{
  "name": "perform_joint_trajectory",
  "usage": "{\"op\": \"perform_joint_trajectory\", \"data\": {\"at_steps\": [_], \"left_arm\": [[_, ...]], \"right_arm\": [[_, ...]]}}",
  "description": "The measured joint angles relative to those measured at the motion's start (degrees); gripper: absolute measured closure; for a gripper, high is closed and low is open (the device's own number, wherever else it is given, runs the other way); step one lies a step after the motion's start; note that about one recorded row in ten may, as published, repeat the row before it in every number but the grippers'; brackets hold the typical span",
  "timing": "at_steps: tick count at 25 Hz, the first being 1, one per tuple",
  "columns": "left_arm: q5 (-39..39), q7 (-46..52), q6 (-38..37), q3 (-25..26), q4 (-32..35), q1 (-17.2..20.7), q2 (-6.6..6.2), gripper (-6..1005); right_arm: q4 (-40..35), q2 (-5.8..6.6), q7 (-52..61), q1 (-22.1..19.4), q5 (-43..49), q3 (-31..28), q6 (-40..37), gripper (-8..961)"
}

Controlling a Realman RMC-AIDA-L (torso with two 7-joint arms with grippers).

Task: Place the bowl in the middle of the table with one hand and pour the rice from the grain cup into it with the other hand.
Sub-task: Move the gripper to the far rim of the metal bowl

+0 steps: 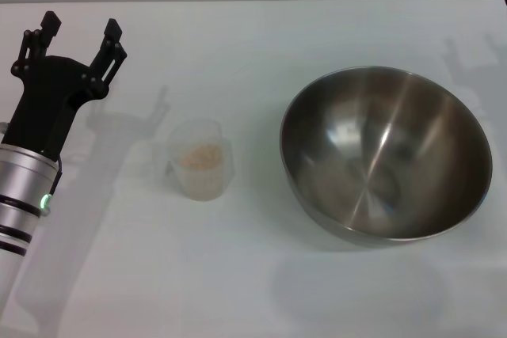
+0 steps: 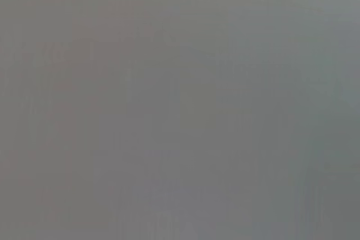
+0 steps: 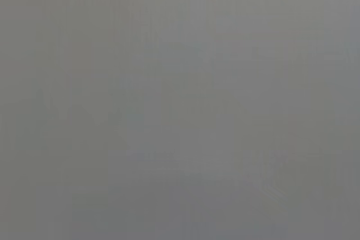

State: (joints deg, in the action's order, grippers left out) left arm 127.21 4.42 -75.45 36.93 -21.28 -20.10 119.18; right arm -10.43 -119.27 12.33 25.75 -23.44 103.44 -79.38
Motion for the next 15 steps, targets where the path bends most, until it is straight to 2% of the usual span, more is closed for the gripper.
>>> {"op": "perform_joint_trajectory", "data": {"at_steps": [8, 15], "left_arm": [[0.12, -0.31, -0.27, -0.1, 0.36, -0.02, -0.06, 142], [0.16, -0.54, -0.58, -0.11, 0.45, -0.39, -0.08, 143]], "right_arm": [[-0.02, 0.02, -1.1, -0.74, 0.3, 0.14, -0.24, 273], [-0.4, -0.09, -12.76, -1.3, 0.33, 0.37, -1.88, 273]]}}
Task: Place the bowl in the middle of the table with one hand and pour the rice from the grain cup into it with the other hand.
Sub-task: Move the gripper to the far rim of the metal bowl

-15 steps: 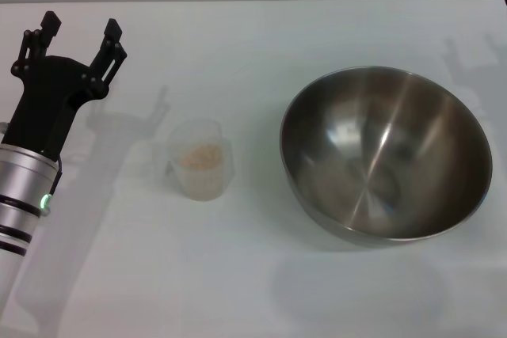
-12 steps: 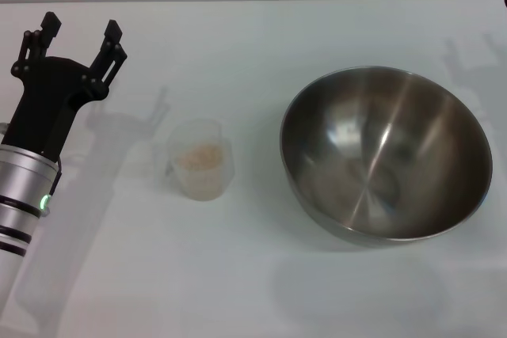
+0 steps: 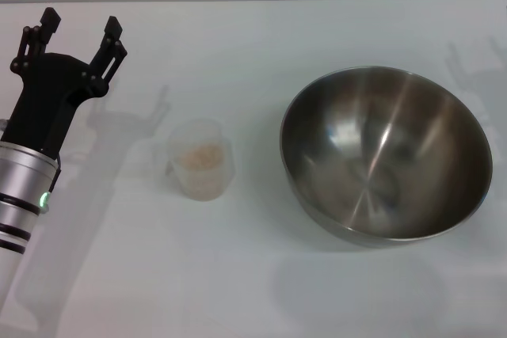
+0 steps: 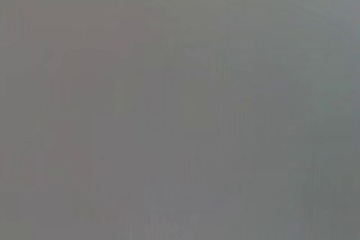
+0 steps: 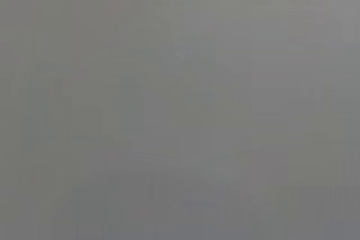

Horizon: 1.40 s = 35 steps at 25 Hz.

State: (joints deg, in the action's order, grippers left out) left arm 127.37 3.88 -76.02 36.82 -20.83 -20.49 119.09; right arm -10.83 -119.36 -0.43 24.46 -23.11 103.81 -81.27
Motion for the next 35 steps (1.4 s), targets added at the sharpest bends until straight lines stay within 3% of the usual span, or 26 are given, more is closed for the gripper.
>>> {"op": "perform_joint_trajectory", "data": {"at_steps": [3, 9, 16, 20, 26, 32, 35], "left_arm": [[0.0, -0.02, 0.0, 0.0, 0.04, 0.0, 0.0, 144], [-0.01, -0.02, 0.21, 0.01, 0.17, 0.07, 0.0, 145], [-0.02, -0.01, 0.06, 0.01, 0.18, 0.51, -0.02, 147], [0.0, -0.01, 0.09, 0.01, 0.18, 0.68, -0.09, 148], [0.0, 0.48, 0.18, 0.01, 0.65, 0.79, -0.09, 149], [-0.22, 0.52, 0.02, 0.12, 0.68, 0.78, -0.02, 150], [-0.39, 0.52, 0.0, 0.34, 0.71, 0.62, 0.0, 151]], "right_arm": [[0.02, -0.03, -5.06, -0.16, 0.01, 0.11, -0.29, 274], [-2.04, 0.11, -2.61, 0.11, 0.16, 0.35, 5.91, 274], [-19.38, 0.53, 7.02, -5.23, 3.16, 0.07, 23.25, 275], [-37.06, 0.39, 11.07, -10.67, 10.83, -1.86, 40.96, 275], [-63.55, 0.22, 17.42, -15.1, 16.73, -2.24, 79.22, 276], [-83.9, 0.49, 12.47, -13.02, 14.06, -3.3, 118.14, 276], [-89.9, 0.46, 2.76, -10.26, 4.76, -7.58, 135.35, 276]]}}
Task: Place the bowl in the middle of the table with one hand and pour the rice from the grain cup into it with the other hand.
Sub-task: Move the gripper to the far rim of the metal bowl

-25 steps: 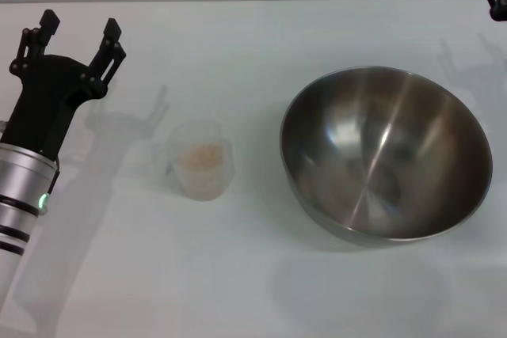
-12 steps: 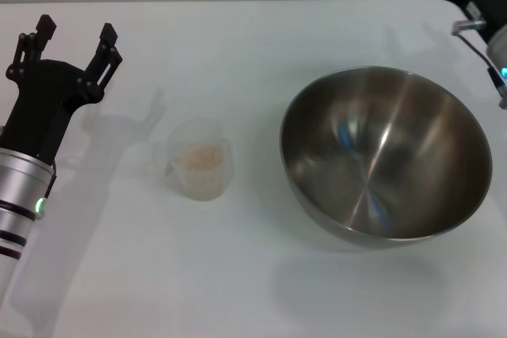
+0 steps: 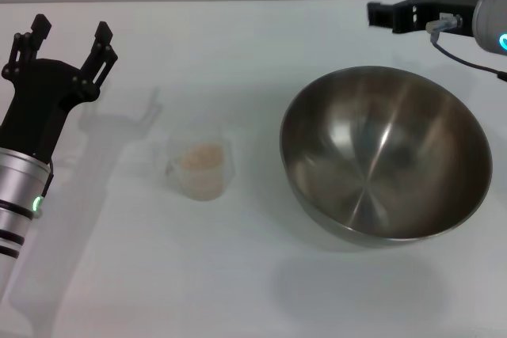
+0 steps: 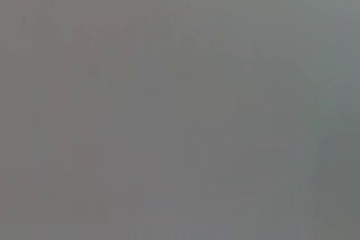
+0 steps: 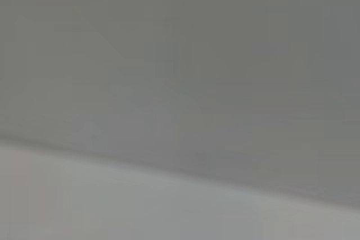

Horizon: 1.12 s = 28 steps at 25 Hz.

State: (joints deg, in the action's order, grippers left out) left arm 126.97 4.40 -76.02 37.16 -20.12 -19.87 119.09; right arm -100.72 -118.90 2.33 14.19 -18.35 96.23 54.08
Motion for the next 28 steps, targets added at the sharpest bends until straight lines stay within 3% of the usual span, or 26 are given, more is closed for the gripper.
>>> {"op": "perform_joint_trajectory", "data": {"at_steps": [4, 9, 15, 28], "left_arm": [[-0.07, 0.0, -0.01, 0.22, 0.0, -0.08, 0.01, 152], [-0.06, 0.0, -0.01, 0.22, -0.01, -0.22, 0.0, 153], [-0.06, 0.0, -0.01, 0.26, -0.05, -0.35, 0.0, 154], [-0.06, 0.0, 0.0, 0.28, -0.52, -0.44, 0.0, 157]], "right_arm": [[-3.82, 0.1, -8.22, 4.39, -8.51, -8.3, 18.6, 277], [-4.55, 0.06, -16.64, 7.66, -9.08, -16.21, 31.96, 277], [-2.95, 0.27, -24.28, 10.96, -7.8, -23.01, 39.15, 278], [8.86, 0.04, -31.52, 15.0, -1.94, -22.8, 39.65, 316]]}}
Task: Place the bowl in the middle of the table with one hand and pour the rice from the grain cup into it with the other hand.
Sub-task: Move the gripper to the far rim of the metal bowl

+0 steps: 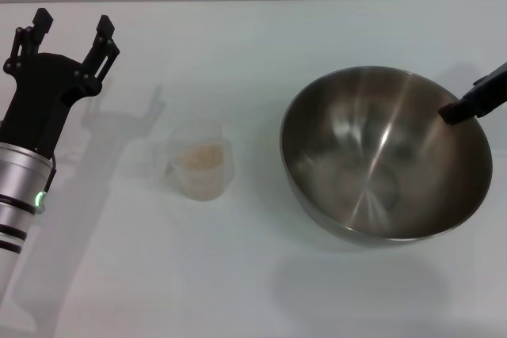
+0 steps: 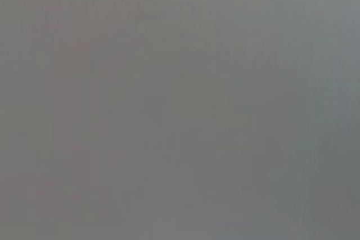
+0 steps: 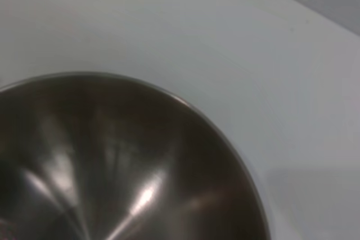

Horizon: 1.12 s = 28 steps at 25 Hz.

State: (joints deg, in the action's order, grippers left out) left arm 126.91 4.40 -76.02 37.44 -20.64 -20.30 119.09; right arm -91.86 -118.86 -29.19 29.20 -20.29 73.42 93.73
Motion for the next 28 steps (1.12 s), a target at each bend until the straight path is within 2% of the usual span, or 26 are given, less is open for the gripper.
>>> {"op": "perform_joint_trajectory", "data": {"at_steps": [14, 22, 28], "left_arm": [[0.0, 0.0, 0.28, 0.0, 0.3, -0.63, 0.0, 160], [0.0, 0.0, 0.36, 0.0, 0.45, -1.14, 0.0, 162], [0.0, -0.05, 0.49, 0.0, 0.51, -1.44, 0.0, 163]], "right_arm": [[11.82, -0.08, -2.71, 2.07, -0.59, 0.09, -6.33, 370], [15.14, -0.12, -3.69, 3.49, -1.79, 0.17, -7.54, 401], [15.65, -0.04, -3.69, 3.96, -1.58, -0.05, -7.68, 531]]}}
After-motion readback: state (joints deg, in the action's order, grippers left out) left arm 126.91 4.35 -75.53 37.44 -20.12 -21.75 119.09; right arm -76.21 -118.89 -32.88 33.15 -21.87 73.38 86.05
